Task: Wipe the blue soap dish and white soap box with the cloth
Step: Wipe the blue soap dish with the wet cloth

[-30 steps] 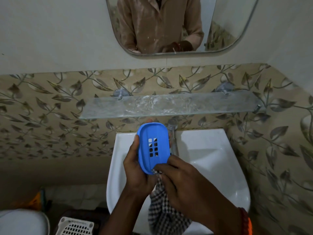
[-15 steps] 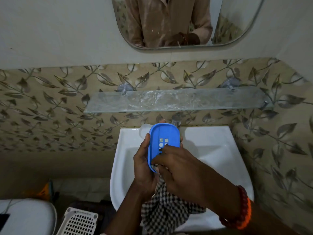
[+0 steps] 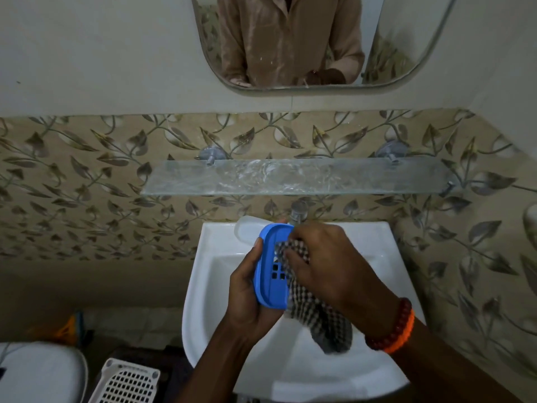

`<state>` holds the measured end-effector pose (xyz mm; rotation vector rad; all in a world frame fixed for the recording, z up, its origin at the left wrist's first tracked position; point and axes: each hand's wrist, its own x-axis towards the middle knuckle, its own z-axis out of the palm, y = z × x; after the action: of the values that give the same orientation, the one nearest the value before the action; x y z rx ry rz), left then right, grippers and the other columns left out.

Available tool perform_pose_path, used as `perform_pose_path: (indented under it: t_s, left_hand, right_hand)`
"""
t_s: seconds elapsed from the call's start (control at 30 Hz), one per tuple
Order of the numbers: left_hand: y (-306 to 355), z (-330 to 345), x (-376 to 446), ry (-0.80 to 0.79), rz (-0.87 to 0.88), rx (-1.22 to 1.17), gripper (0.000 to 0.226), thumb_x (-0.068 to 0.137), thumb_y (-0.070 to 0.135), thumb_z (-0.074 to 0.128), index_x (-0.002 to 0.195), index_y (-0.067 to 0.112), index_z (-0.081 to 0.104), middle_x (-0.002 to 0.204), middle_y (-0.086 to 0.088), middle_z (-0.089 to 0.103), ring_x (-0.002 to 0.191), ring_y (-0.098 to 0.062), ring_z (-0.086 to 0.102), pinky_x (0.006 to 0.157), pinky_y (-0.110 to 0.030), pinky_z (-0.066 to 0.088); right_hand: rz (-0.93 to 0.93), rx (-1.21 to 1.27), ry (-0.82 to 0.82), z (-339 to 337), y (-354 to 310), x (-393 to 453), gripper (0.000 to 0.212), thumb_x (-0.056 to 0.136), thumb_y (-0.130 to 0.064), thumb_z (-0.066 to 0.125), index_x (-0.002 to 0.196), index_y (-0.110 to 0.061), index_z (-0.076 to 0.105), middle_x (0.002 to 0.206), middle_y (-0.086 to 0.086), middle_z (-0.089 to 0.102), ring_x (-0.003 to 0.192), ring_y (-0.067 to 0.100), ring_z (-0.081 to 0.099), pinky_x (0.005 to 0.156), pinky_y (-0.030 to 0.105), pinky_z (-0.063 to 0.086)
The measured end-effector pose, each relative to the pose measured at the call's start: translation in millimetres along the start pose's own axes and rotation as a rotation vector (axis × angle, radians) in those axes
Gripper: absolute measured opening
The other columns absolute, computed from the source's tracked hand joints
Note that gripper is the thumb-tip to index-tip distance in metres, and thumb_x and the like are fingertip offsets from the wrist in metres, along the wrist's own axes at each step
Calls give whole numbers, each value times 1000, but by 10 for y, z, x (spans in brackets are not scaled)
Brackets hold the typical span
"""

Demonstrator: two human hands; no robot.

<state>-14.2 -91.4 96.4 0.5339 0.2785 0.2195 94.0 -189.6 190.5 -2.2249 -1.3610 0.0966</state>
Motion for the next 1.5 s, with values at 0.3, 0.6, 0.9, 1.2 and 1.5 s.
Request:
perform_pose_path:
  t_s: [0.3,0.6,0.9,1.2,1.5]
  left_hand:
    - [-7,-27,31,2,-5,41,54,99,49,58,140,14,62,128,-15,70,114,-28,67,100,-41,52]
    - [-1,24,40,79,29,35,59,90,52,68,136,15,66,130,-18,67,113,-30,66,101,-43,50]
    - [-138,85,-10,130,73,167,43,99,46,51,130,22,71,124,-17,73,109,-32,72,87,-41,60]
    - [-52,133,47,135,53,45,51,89,51,66,121,13,76,119,-19,75,100,-30,76,84,-42,62]
    - [-170,116,-8,167,38,61,51,86,41,64,125,8,72,120,-23,74,101,-37,76,75,-42,64]
  right_hand:
    - [-55,-64,-33,176,-12,-296,11,95,-27,58,103,-19,58,95,-7,56,79,10,62,69,17,51]
    - [-36,184,-161,122,94,-252,14,86,-29,64,90,-20,74,88,-6,71,81,5,64,72,19,55]
    - [156,-97,-4,194,136,-161,14,99,-30,52,103,-18,58,98,-2,61,82,14,65,68,22,50]
    - [193,481,-200,158,-36,-294,11,81,-28,70,78,-19,75,79,-6,76,75,1,70,72,27,58]
    - [150,134,274,304,53,-82,16,97,-27,57,89,-15,63,87,-1,67,79,10,62,71,24,53]
